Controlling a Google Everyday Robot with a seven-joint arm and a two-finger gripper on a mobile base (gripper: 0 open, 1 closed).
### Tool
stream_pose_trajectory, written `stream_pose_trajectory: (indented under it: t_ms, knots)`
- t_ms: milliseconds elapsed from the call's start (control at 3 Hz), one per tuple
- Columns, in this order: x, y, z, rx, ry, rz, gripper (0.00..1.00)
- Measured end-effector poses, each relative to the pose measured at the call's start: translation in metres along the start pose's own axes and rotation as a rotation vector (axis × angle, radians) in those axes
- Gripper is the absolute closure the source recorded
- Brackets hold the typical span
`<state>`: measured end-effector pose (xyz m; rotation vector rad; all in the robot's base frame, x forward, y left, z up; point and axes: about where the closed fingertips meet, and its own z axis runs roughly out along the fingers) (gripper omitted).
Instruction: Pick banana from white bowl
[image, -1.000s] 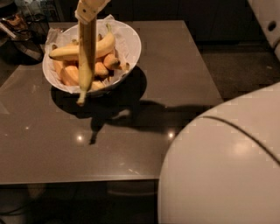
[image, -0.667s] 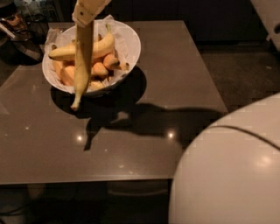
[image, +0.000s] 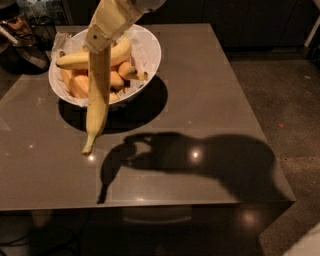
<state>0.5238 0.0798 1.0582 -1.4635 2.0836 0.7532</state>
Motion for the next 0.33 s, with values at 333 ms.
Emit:
stream_pose_trajectory:
  t_ms: [333]
  knots:
    - [0.0000,0.0000,0.0000,0.000,0.000,0.000,1.00]
